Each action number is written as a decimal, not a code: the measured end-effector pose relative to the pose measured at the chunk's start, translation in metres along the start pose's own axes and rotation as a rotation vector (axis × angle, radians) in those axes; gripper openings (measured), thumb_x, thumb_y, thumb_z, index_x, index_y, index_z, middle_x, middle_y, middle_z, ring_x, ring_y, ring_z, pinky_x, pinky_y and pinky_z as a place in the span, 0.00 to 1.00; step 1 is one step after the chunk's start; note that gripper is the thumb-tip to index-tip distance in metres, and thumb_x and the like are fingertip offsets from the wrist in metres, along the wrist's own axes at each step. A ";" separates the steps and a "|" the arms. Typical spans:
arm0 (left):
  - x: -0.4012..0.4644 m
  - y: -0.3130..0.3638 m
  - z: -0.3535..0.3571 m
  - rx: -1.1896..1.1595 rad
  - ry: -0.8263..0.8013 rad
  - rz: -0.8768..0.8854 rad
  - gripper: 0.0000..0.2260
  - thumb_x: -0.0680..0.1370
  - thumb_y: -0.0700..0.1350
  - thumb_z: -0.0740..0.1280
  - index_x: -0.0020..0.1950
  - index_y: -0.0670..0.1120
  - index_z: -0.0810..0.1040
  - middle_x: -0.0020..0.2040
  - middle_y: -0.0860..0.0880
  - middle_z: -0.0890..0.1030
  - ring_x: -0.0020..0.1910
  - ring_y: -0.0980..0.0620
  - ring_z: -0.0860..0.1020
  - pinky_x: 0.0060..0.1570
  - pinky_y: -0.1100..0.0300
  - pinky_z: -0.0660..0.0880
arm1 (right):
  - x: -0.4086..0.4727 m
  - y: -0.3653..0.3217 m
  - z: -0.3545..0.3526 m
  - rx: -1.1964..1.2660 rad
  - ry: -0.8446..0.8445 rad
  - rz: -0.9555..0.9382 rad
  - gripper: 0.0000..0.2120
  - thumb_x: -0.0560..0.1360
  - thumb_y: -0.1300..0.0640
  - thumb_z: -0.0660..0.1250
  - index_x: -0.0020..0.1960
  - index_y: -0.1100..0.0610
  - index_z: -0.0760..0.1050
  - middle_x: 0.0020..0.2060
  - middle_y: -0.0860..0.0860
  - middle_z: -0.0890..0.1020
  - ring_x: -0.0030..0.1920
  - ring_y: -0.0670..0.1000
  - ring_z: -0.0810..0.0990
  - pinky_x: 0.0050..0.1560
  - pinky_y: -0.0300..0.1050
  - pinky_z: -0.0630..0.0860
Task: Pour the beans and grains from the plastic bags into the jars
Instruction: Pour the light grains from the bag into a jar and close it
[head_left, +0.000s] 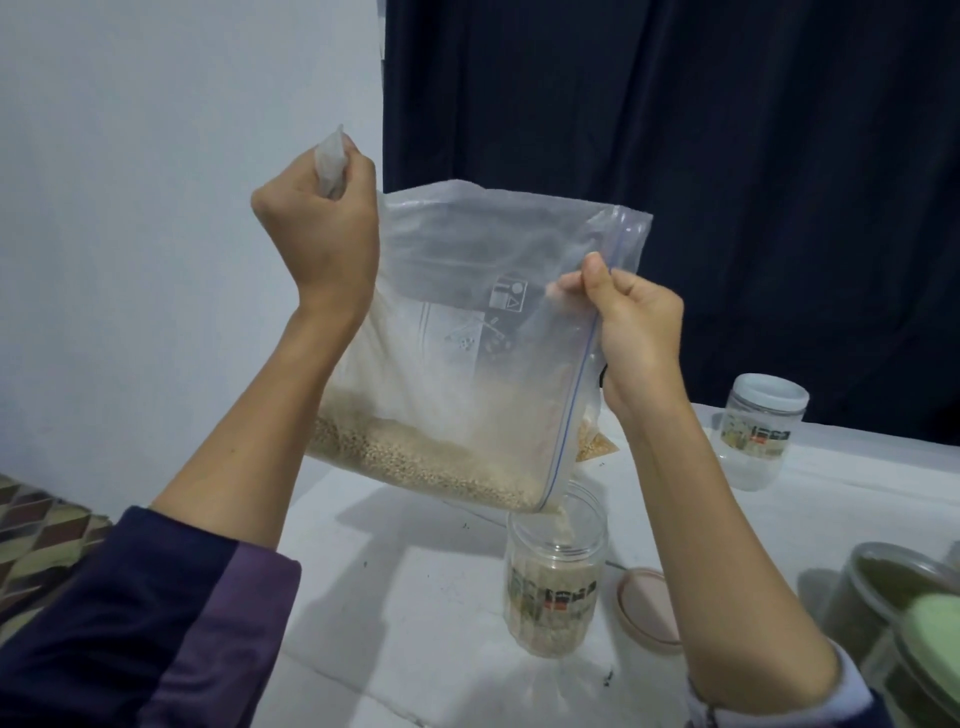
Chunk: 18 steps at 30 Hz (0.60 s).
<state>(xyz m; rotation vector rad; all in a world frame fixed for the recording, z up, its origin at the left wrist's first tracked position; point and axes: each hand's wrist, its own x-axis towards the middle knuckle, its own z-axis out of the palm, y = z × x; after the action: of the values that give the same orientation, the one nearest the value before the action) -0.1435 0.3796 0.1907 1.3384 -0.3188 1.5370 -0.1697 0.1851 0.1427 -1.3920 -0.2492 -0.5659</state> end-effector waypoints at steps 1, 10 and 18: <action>0.000 0.001 0.000 -0.003 0.003 0.001 0.21 0.74 0.44 0.62 0.28 0.53 0.52 0.21 0.57 0.57 0.25 0.58 0.55 0.30 0.64 0.52 | -0.001 -0.001 0.000 -0.003 -0.025 0.006 0.14 0.79 0.57 0.64 0.37 0.56 0.81 0.32 0.46 0.84 0.41 0.41 0.83 0.63 0.44 0.75; 0.002 0.004 -0.004 -0.001 0.015 0.005 0.21 0.74 0.42 0.62 0.28 0.52 0.52 0.21 0.57 0.56 0.25 0.59 0.55 0.30 0.66 0.52 | -0.004 -0.008 -0.001 0.003 -0.049 0.026 0.13 0.79 0.57 0.65 0.38 0.57 0.82 0.33 0.47 0.85 0.41 0.43 0.84 0.64 0.49 0.74; 0.001 0.004 -0.011 0.014 0.019 -0.014 0.21 0.74 0.42 0.62 0.29 0.52 0.52 0.21 0.57 0.56 0.25 0.58 0.54 0.29 0.65 0.51 | -0.005 -0.011 -0.002 0.002 -0.041 0.027 0.12 0.79 0.56 0.65 0.39 0.57 0.82 0.34 0.48 0.85 0.42 0.43 0.84 0.62 0.46 0.75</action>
<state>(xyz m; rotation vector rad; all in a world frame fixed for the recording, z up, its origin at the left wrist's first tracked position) -0.1530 0.3862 0.1895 1.3330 -0.2867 1.5423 -0.1798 0.1831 0.1495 -1.4037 -0.2635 -0.5156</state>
